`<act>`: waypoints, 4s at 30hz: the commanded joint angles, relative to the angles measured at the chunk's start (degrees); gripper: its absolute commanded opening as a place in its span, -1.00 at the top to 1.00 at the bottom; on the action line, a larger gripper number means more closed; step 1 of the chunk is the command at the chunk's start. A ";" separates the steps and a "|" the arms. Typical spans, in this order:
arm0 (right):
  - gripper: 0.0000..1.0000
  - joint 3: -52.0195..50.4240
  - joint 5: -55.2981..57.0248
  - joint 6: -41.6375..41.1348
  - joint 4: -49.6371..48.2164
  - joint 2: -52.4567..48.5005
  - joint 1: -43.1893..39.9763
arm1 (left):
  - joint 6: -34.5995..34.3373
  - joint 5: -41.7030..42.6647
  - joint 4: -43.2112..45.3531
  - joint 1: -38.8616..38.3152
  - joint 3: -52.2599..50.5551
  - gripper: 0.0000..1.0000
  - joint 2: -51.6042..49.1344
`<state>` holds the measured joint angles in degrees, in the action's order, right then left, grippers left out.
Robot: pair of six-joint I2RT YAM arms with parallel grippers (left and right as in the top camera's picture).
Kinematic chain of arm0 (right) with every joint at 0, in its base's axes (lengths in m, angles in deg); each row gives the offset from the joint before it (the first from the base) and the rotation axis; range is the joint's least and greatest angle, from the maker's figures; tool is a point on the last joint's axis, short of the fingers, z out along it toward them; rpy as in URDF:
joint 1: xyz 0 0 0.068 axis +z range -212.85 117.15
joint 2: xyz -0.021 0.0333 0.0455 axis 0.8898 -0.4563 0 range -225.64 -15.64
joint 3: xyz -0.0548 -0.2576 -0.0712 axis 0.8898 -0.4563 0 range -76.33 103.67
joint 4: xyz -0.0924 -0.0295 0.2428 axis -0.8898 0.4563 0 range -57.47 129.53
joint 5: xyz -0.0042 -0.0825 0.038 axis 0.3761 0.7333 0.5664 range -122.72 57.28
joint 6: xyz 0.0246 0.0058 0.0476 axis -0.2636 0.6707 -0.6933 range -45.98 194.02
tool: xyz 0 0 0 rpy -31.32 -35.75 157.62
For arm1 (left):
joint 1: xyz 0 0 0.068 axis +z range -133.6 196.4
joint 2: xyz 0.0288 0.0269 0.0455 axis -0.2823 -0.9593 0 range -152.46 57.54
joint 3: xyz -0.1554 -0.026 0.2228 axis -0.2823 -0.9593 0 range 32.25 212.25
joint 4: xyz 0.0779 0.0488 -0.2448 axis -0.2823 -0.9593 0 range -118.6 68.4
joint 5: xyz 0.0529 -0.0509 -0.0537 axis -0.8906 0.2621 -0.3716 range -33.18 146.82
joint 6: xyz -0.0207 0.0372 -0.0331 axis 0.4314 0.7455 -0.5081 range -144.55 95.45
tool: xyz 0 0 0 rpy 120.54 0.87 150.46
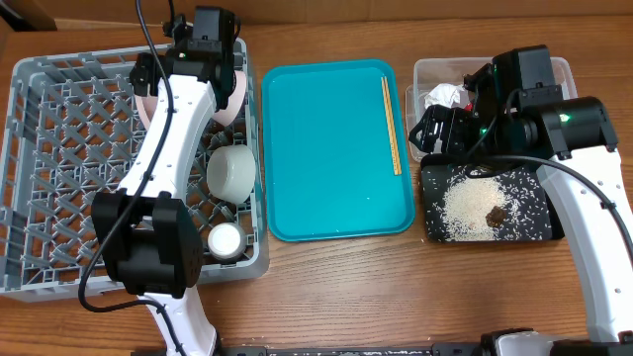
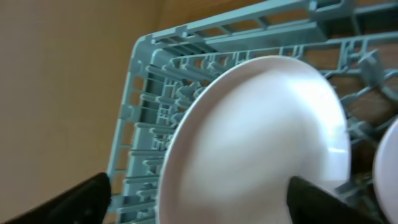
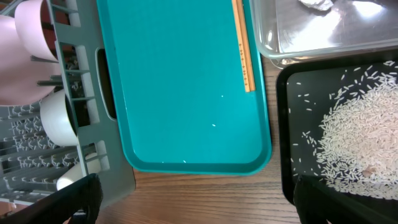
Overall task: Sort waste into correct bins and load items into the dishwasher
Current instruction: 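Open the left gripper and pull it up off the plate, then swing the left gripper over the chopsticks on the teal tray, then lower the left gripper and pinch one wooden chopstick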
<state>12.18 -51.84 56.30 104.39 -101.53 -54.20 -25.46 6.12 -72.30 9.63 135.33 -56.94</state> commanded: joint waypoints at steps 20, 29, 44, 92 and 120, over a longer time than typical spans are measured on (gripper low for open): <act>-1.00 0.76 0.24 0.39 -0.15 0.33 -0.04 | -2.58 72.67 -11.34 -4.26 19.80 -1.00 13.27; -1.00 0.76 0.24 0.39 -0.15 0.33 -0.04 | -25.00 54.80 -11.08 -14.86 18.95 -1.00 2.14; -1.00 0.76 0.24 0.39 -0.15 0.33 -0.04 | -32.37 55.19 0.04 -22.18 18.95 -0.87 -18.32; -0.99 0.76 0.24 0.39 -0.15 0.33 -0.04 | -30.60 40.00 4.46 -30.14 18.93 -0.79 -28.33; -1.00 0.76 0.24 0.39 -0.17 0.33 -0.04 | -32.46 39.78 -2.14 -29.62 18.78 -0.71 -30.56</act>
<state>12.18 -51.84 56.28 104.34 -101.53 -54.20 -56.14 45.38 -71.51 -20.38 154.50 -85.85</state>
